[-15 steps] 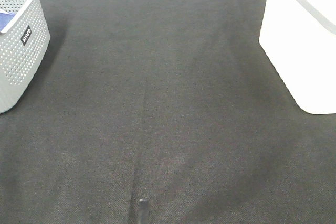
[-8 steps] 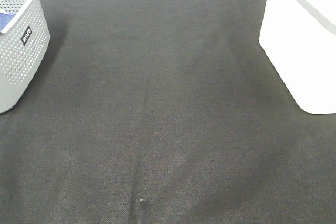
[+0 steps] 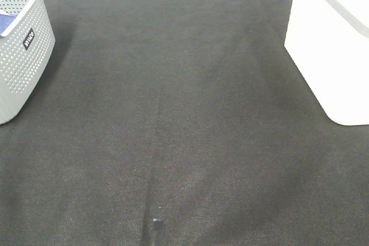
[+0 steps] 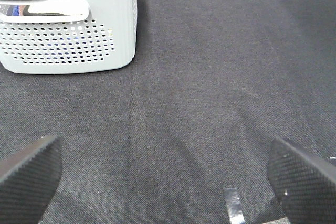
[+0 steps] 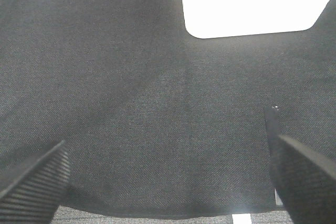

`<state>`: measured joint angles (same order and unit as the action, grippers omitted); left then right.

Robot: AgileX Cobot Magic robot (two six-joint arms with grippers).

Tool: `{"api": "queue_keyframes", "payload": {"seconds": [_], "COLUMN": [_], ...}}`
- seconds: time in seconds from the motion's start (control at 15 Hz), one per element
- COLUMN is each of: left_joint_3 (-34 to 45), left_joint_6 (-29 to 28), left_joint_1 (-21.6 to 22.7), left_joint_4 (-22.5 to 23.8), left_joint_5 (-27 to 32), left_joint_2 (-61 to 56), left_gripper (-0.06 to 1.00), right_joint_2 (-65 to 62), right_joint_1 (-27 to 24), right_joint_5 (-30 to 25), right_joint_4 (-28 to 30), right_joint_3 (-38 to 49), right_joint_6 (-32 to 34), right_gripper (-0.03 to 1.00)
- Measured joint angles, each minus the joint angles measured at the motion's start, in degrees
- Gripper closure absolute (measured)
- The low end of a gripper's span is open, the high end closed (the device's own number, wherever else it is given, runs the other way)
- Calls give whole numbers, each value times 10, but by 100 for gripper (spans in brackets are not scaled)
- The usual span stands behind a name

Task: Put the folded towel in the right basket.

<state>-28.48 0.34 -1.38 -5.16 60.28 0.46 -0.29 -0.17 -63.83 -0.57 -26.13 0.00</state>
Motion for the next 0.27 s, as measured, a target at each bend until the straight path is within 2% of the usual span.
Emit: {"api": "queue_keyframes", "payload": {"seconds": [0.27], "left_joint_3": [0], "left_joint_6": [0], "left_joint_1": [0], "left_joint_4": [0], "left_joint_5": [0], "left_joint_2": [0], "left_gripper": [-4], "right_joint_2": [0], "right_joint_1": [0], "right_joint_5": [0], "right_joint_4": [0], "right_joint_3": [0], "right_joint_6": [0], "right_gripper": [-2]}}
